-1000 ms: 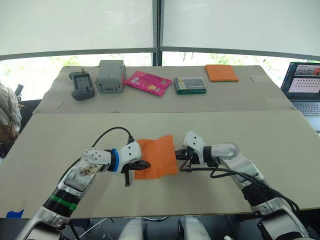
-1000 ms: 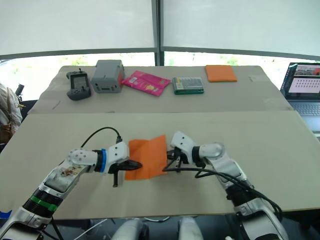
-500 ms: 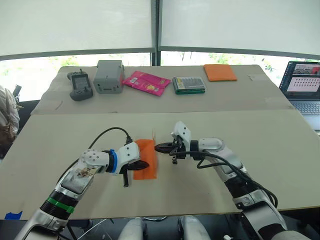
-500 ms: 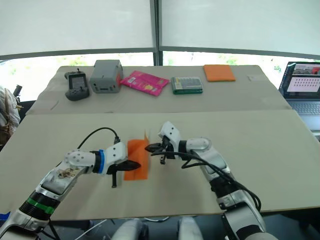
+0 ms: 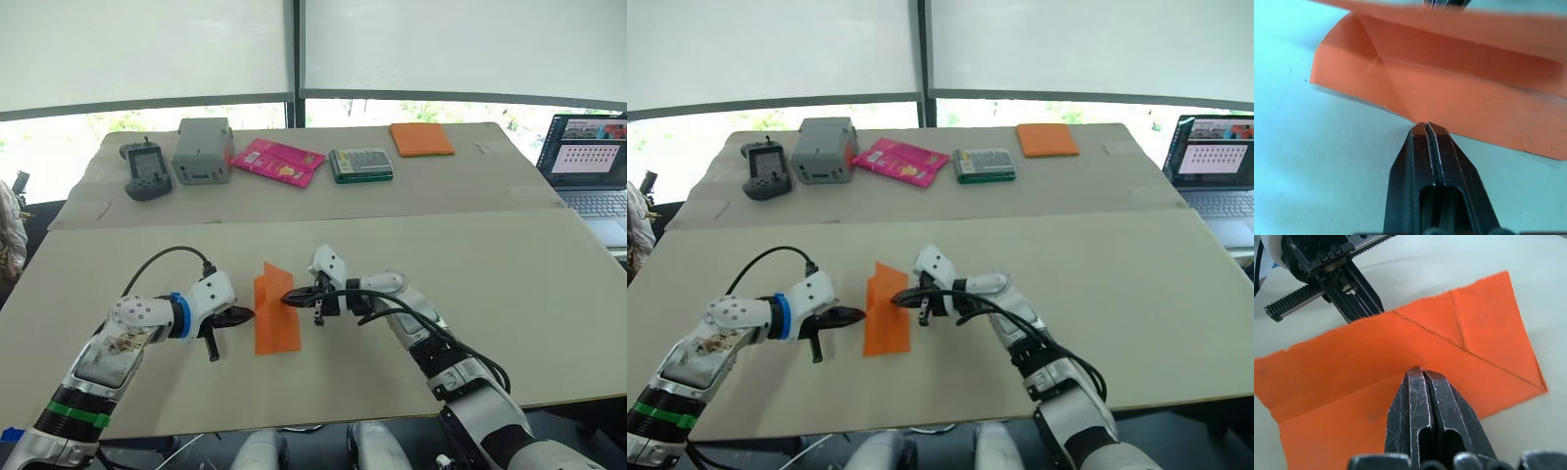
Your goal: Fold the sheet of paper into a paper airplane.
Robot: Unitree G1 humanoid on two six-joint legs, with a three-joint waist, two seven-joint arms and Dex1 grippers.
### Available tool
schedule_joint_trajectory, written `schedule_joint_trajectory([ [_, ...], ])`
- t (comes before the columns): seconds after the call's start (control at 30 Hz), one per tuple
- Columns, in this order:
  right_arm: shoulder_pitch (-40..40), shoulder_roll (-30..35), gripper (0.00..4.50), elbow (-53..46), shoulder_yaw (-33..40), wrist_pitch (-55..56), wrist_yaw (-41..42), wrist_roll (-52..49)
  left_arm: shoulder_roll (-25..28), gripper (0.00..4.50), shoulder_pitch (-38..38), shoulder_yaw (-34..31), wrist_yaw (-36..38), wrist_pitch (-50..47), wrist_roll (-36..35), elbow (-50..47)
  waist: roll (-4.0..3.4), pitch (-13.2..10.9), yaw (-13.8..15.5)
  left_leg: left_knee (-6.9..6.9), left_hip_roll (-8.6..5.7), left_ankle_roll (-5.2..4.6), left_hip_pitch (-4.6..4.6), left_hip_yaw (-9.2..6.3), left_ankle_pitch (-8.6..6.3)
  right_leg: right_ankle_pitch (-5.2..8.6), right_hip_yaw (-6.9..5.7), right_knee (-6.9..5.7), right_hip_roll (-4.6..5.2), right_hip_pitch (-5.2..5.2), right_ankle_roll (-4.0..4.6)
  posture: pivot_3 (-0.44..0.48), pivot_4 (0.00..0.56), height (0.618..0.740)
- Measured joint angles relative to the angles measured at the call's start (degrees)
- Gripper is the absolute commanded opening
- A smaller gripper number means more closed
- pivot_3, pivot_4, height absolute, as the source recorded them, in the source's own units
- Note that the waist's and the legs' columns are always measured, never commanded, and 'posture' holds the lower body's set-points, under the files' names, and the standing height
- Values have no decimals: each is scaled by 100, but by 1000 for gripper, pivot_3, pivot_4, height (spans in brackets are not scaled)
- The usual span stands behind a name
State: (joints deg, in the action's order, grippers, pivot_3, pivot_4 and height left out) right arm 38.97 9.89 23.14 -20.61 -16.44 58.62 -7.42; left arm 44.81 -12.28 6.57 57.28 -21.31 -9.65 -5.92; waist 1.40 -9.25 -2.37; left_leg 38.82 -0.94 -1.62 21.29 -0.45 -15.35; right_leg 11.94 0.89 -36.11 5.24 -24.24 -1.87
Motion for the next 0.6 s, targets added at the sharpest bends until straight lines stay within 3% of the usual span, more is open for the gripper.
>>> schedule_joint_trajectory([
  [0.13,53,-43,27,264,-149,112,-72,289,-69,0,13,-273,-215,-86,-121,163,-1,-2,-8,0,0,1,2,0,1,0,0,-2,0,-6,1,0,150,740],
  [0.37,118,-73,27,295,-147,113,-245,452,-391,0,-296,-1313,-873,18,-464,361,0,-2,4,-1,-9,8,3,-7,-1,-1,-4,1,14,-4,1,0,150,740],
  [0.47,91,-8,27,223,-146,83,-266,455,-496,0,-288,-1240,-792,-26,-624,205,0,-2,37,1,-11,8,3,-7,-1,-2,-5,3,17,0,1,0,150,740],
  [0.6,53,33,27,104,-135,-21,-409,456,-649,0,-281,-640,-573,20,-564,170,0,-2,56,1,-11,9,3,-6,-1,-2,-5,3,14,1,1,0,150,740],
])
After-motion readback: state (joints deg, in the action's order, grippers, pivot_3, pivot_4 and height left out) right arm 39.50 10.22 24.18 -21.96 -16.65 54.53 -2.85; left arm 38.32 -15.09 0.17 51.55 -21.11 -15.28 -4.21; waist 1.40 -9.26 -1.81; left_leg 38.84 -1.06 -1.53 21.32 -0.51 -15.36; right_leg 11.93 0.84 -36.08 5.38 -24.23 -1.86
